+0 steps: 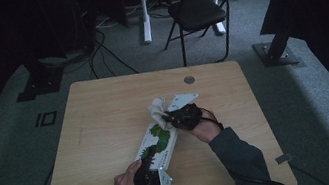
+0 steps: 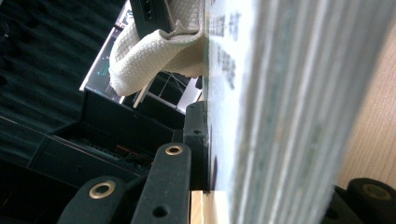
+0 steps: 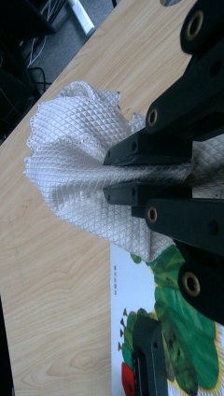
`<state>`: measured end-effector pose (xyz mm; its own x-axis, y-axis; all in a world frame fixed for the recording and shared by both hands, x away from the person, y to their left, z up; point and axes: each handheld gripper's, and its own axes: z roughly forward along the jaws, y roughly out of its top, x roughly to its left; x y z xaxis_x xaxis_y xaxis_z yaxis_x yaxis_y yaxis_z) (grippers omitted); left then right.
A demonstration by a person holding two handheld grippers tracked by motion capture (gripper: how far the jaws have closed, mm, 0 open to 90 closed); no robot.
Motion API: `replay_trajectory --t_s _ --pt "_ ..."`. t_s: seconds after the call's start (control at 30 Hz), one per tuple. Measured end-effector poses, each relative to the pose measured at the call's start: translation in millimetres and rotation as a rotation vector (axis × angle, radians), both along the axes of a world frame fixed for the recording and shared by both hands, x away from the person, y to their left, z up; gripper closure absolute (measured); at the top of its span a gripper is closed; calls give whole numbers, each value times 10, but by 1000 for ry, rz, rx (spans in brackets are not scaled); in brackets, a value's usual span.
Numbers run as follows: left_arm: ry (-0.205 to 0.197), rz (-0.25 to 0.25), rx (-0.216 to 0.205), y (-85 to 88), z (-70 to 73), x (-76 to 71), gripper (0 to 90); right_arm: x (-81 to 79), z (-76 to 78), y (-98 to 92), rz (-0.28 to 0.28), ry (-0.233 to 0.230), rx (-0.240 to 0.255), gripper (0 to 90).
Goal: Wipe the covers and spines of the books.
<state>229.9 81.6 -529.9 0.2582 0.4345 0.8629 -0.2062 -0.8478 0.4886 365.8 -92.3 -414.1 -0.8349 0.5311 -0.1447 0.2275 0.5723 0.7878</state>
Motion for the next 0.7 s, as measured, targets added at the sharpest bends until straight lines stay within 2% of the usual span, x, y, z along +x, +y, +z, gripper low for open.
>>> replay_trajectory --t_s 0.7 --pt "-7 -4 2 -7 -3 2 788 -161 -54 109 67 -2 -38 823"
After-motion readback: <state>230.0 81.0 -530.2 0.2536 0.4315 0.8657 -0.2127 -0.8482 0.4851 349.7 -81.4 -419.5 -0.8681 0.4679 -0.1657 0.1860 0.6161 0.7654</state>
